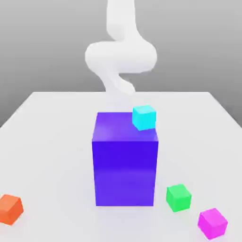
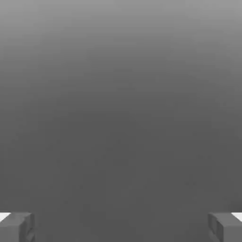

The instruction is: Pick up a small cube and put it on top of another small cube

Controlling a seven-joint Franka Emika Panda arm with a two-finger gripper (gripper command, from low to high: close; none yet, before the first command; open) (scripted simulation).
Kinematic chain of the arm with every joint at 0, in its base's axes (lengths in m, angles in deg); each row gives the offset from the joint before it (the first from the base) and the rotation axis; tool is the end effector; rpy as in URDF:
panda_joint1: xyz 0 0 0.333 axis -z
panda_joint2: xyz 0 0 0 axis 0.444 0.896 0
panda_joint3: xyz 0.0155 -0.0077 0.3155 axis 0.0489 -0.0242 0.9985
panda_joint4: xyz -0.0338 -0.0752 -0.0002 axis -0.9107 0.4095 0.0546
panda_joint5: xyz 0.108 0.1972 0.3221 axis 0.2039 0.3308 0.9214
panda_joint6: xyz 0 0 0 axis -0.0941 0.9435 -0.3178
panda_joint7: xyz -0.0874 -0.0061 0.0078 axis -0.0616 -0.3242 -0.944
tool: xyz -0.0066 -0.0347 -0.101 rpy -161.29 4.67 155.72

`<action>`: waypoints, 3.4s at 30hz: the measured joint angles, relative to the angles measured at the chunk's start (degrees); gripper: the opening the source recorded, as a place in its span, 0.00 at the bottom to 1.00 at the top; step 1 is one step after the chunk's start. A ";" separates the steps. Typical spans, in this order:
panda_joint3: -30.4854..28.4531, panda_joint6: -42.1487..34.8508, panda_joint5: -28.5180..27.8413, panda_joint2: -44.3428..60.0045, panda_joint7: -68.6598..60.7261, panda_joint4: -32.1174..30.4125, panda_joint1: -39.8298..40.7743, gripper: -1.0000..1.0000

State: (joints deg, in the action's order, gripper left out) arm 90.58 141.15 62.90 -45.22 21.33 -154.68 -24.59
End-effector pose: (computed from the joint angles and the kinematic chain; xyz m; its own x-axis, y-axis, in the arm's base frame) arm 0.3707 0.0130 0.6881 0.4613 -0.7628 0.4531 -0.5668 -0.6463 -0.5110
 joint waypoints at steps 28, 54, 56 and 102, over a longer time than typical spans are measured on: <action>25.82 12.02 -16.02 42.50 71.14 -1.34 9.85 0.50; 16.85 25.40 -26.50 72.04 109.42 0.17 -5.49 0.00; 19.17 23.16 -23.90 68.81 107.53 -0.73 -3.72 0.00; 20.18 27.69 9.48 48.81 114.76 -22.85 -4.63 0.00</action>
State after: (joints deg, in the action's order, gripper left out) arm 110.76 168.84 72.39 3.59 136.09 -177.53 -29.22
